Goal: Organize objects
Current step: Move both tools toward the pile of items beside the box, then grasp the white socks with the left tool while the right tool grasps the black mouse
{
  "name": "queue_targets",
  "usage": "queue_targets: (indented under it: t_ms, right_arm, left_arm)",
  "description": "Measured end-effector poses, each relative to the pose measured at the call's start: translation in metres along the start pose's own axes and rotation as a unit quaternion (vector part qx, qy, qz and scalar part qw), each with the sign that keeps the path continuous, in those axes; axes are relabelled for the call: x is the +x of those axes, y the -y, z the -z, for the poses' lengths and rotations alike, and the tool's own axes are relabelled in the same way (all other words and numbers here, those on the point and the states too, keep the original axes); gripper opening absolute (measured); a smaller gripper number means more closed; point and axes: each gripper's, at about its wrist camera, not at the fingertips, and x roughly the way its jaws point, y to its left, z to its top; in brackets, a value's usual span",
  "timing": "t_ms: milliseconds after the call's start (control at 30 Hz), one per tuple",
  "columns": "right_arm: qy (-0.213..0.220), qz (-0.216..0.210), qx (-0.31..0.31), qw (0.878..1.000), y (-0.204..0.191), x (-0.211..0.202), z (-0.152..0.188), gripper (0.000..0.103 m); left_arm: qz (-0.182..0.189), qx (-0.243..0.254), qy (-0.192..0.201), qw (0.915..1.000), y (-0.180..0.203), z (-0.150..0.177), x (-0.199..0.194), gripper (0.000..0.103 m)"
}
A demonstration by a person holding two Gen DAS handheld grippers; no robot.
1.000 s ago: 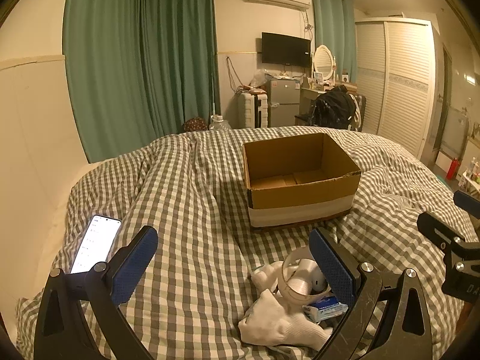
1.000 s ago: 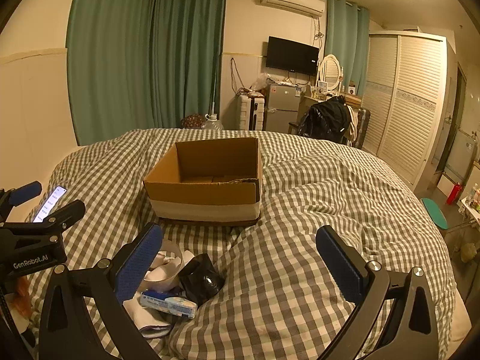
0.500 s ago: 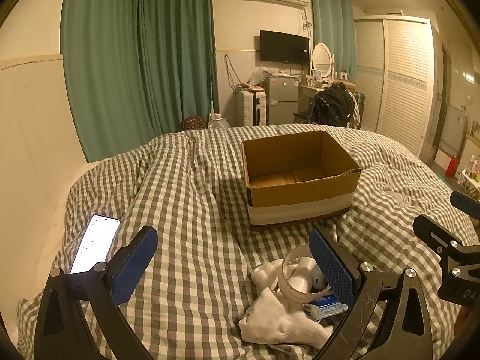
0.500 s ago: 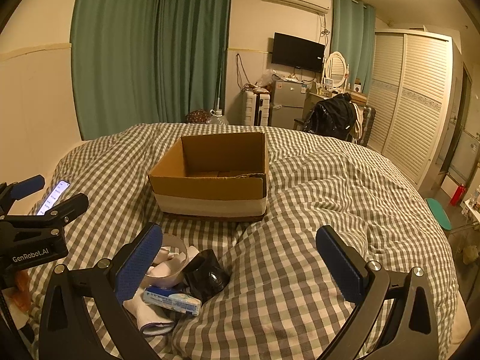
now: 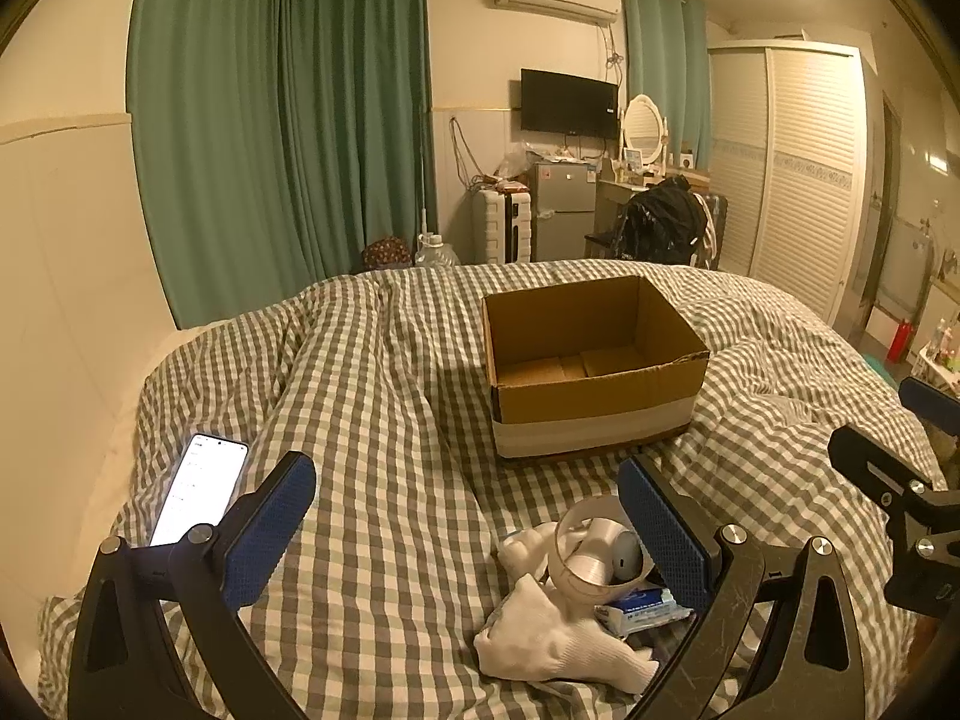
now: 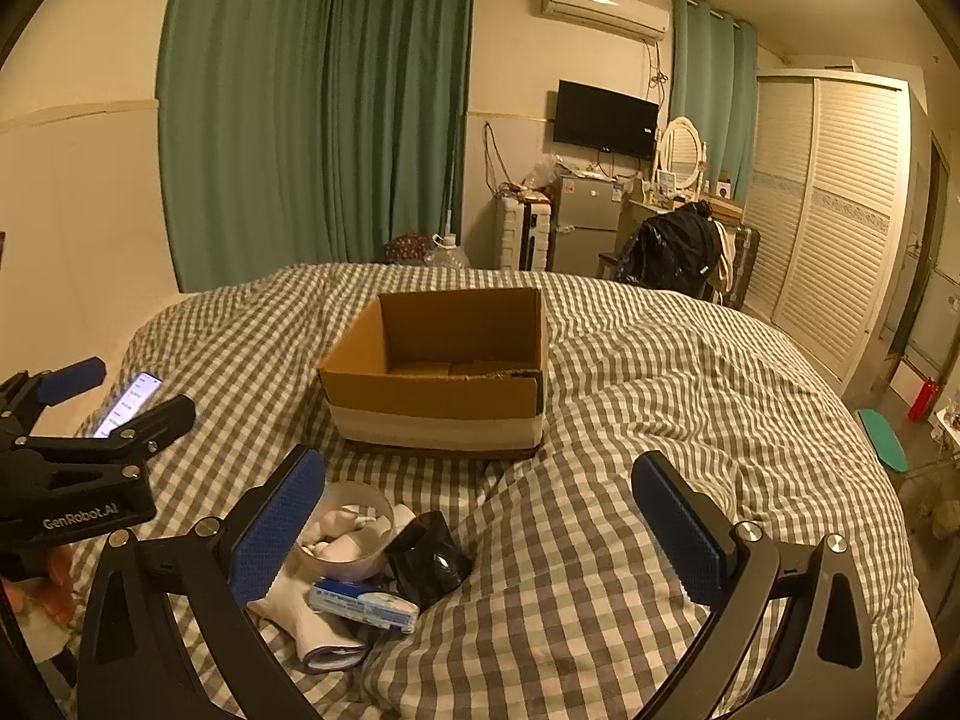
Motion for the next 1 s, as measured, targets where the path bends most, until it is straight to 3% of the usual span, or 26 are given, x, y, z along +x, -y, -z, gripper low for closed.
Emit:
queue_targets:
  t_ms: [400, 667, 1000]
  right_arm:
    - [0.023, -0.008, -0.011, 1.0, -0.009, -0.027, -0.011, 0.103]
    - [0.001, -0.016, -0.014, 1.0, -0.011, -0.016, -0.004, 0.103]
    - [-0.09, -0.003, -0.016, 0.996, 0.001, 0.055, 0.032, 0.103]
  left_arm:
    - [0.004, 0.004, 0.007, 1.0, -0.002, -0.003, -0.02, 0.103]
    - [0.013, 0.008, -0.061, 0.998, -0.001, 0.017, 0.012, 0.103]
    - [0.009, 0.007, -0.139, 0.9902, -0.001, 0.06, 0.064, 0.103]
